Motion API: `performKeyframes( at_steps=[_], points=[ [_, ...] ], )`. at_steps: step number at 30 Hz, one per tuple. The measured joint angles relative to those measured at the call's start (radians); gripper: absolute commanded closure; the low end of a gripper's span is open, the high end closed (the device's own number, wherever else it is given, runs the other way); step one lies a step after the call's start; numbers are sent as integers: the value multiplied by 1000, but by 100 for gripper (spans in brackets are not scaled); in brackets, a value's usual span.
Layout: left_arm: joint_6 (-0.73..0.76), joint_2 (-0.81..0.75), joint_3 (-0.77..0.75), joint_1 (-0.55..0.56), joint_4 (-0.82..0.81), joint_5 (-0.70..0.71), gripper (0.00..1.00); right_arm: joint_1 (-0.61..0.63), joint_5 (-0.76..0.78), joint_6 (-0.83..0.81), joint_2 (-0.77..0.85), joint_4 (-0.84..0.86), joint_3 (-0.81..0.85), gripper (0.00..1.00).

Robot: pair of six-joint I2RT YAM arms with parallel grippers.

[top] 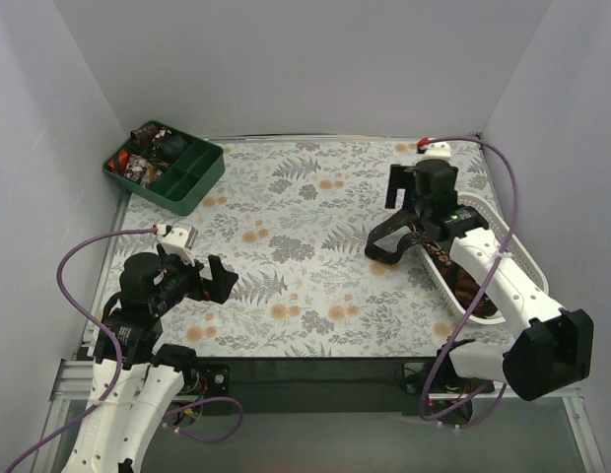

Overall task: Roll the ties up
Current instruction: Move the tie to the center of the board

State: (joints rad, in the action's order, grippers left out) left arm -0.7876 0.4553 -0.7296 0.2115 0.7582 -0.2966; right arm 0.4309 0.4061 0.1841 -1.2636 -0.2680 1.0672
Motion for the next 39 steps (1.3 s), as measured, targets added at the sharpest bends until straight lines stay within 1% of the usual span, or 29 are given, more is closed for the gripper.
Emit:
performKeyframes(
  at_steps=[4, 13, 18, 22, 25, 27, 30, 33, 35, 37, 39],
  points=[
    [-2, 0, 3, 0, -3, -2, 2, -140, -18, 103, 18, -7, -4, 11],
    [-2, 0, 3, 0, -2, -3, 2, -319, -77, 335, -13, -42, -64, 4],
    [-2, 0, 3, 0, 1, 1, 2, -334, -98, 476, 11, -53, -107, 4],
    [-2, 0, 3, 0, 1, 2, 2, -332, -136, 594, 80, -70, -162, 7],
    [-2, 3, 3, 0, 1, 2, 2, -332, -159, 655, 111, -68, -184, 13],
    [-2, 6, 3, 0, 1, 2, 2, -332, -179, 686, 111, -57, -187, 19],
    [-2, 7, 3, 0, 1, 2, 2, -332, -201, 720, 99, -27, -189, 24],
    [-2, 6, 3, 0, 1, 2, 2, -332, -212, 740, 81, 11, -200, 33],
    [-2, 6, 3, 0, 1, 2, 2, -332, -216, 751, 67, 30, -202, 35],
    [-2, 6, 3, 0, 1, 2, 2, -332, -219, 755, 52, 53, -202, 45],
    [-2, 6, 3, 0, 1, 2, 2, -332, -218, 760, 37, 75, -202, 51]
  ],
)
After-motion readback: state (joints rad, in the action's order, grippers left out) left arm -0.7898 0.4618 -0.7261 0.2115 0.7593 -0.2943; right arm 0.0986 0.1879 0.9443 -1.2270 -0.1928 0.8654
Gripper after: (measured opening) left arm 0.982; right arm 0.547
